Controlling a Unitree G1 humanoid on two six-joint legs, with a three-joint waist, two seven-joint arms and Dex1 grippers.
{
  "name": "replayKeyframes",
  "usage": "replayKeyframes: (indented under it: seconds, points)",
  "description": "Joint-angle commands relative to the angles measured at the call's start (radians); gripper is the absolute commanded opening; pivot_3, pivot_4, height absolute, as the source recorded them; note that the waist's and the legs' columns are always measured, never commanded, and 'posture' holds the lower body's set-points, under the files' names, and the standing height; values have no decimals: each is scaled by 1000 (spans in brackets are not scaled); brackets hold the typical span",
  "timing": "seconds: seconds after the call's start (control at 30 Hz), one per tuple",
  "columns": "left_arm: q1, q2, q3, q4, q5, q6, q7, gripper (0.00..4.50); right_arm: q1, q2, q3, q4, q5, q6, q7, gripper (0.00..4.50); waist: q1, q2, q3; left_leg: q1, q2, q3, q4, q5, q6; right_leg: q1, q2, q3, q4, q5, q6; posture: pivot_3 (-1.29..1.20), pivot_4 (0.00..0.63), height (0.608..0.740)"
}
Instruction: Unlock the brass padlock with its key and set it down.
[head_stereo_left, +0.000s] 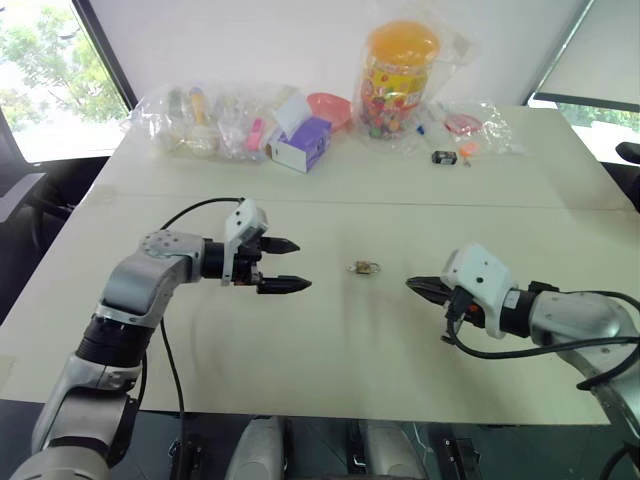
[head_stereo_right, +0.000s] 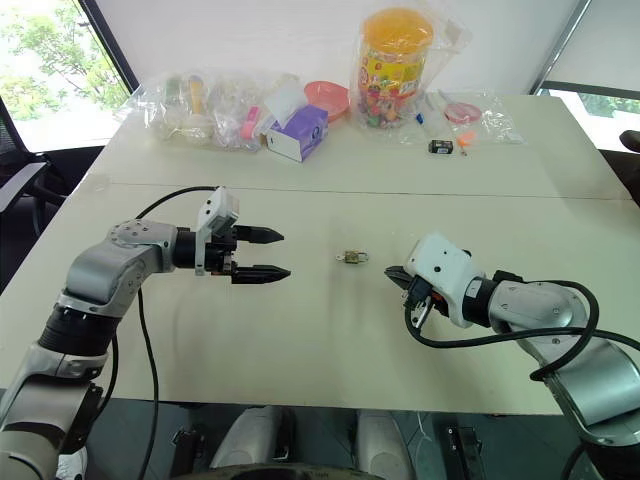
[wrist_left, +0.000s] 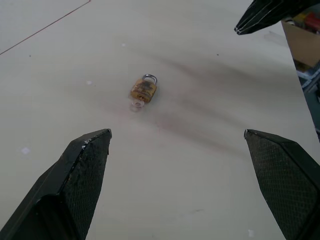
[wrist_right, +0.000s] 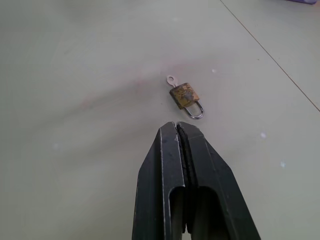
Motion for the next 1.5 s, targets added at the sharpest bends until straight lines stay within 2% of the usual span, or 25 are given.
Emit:
replayKeyframes:
  seconds: [0.03, 0.07, 0.17, 0.4, 0.53, 0.77, 0.9, 1.07, 1.5]
  points:
    - [-17, -3, 24, -19, -18, -16, 4, 4464, -19, -15, -11, 17, 20, -17, 36, 0, 0, 0, 0, 0, 0, 0, 0, 0, 0, 0, 0, 0, 0, 0, 0, 0, 150, 740]
    - [-15, -4, 24, -20, -17, -18, 6, 4464, -20, -12, -13, 25, 27, -16, 44, 0, 0, 0, 0, 0, 0, 0, 0, 0, 0, 0, 0, 0, 0, 0, 0, 0, 150, 740]
    - [-14, -13, 30, -13, -16, -30, 16, 4500, -41, -42, 17, 75, 3, -48, 94, 847, -1, 0, 0, 0, 0, 0, 0, 0, 0, 0, 0, 0, 0, 0, 0, 0, 150, 740]
    - [24, -23, 10, -12, 3, -72, 15, 4500, -172, -26, 129, 280, -62, -157, 166, 4436, -4, 0, 0, 1, 0, 0, 0, 0, 0, 0, 0, 0, 1, 0, 0, 0, 150, 740]
    - [8, -27, 1, 17, 10, -88, 8, 4500, -260, 37, 221, 439, -106, -232, 206, 4436, -4, 0, 0, 1, 0, 0, 0, 0, 0, 0, 0, 0, 1, 0, 0, 0, 150, 740]
    - [16, -31, 1, 19, 20, -117, 20, 4500, -486, 184, 370, 891, -269, -437, 252, 4436, -9, 0, 0, 1, 0, 1, 1, 0, -1, 0, 0, 0, 2, 0, 0, 0, 150, 740]
    - [46, -19, 8, -8, 28, -127, 29, 4500, -561, 259, 370, 1056, -276, -492, 297, 4436, -16, 0, 0, 1, 0, 1, 1, 0, -1, -1, -1, 0, 2, 0, 0, 0, 150, 740]
    - [56, -24, 17, -23, 25, -130, 59, 4500, -598, 311, 370, 1161, -296, -545, 330, 4436, -24, 0, 0, 1, 0, 1, 1, 1, -1, 0, -3, 0, 3, 0, 0, 0, 150, 740]
    - [59, -25, 18, -32, 19, -131, 76, 4500, -617, 407, 374, 1232, -337, -587, 334, 4436, -32, 1, 0, 2, 2, 1, 0, 1, -2, -1, -3, 0, 4, 0, 0, 0, 150, 740]
